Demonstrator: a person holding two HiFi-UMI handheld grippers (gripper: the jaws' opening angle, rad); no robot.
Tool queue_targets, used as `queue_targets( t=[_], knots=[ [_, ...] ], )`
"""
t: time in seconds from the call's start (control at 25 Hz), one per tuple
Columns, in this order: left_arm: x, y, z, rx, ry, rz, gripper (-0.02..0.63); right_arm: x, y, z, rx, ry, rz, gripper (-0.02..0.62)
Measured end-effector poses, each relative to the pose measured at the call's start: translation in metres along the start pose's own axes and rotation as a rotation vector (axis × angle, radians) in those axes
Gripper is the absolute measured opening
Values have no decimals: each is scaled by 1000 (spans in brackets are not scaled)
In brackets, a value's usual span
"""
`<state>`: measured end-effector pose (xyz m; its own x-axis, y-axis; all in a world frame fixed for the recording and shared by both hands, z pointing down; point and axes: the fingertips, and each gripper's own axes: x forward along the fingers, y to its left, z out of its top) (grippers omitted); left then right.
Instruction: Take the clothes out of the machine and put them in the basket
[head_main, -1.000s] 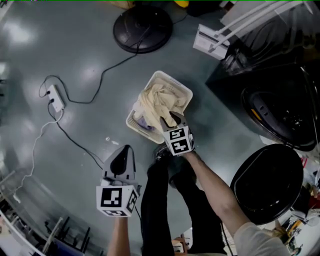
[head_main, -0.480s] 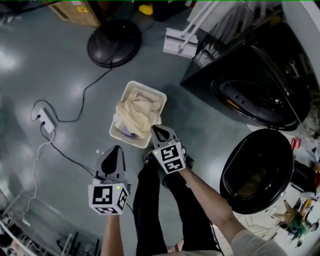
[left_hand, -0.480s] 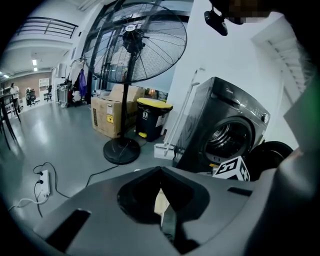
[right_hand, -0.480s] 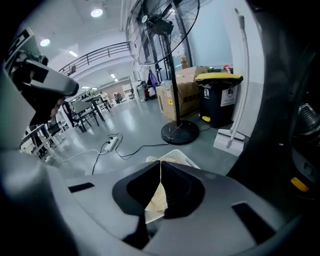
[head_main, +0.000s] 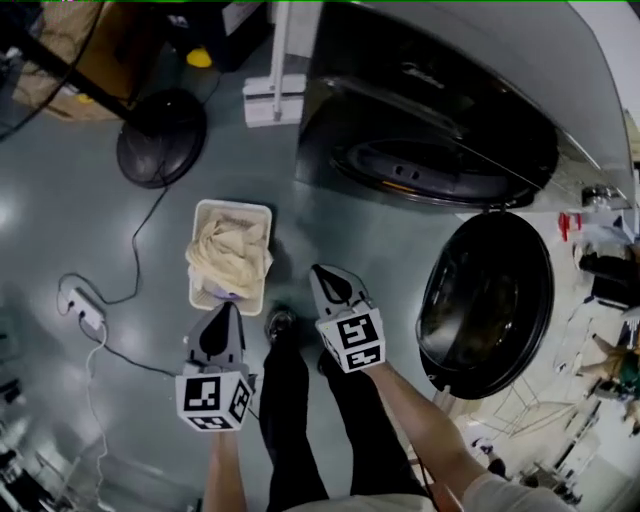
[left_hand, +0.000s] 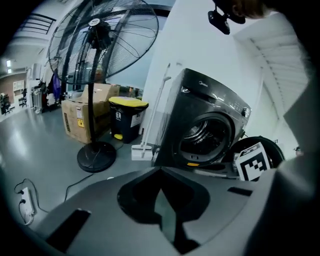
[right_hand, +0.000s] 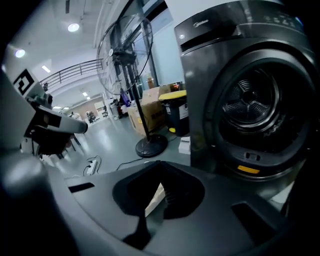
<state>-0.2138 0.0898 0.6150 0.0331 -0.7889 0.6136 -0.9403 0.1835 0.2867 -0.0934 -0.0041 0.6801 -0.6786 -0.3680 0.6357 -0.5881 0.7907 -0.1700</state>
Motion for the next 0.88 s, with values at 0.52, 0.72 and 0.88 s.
queue_targets(
  t=[0.52,0.72,0.88],
  knots=[
    [44,-128,42,163,56,-204,18,-185,-135,6,238,-124,-334,25],
    [30,-158,81,208,32,-226,18,-239,-141,32,251,-168,-380,25],
    [20,-177,116,231,-2,-232,18,-263,-151,66,212,-220,-404,25]
  ],
)
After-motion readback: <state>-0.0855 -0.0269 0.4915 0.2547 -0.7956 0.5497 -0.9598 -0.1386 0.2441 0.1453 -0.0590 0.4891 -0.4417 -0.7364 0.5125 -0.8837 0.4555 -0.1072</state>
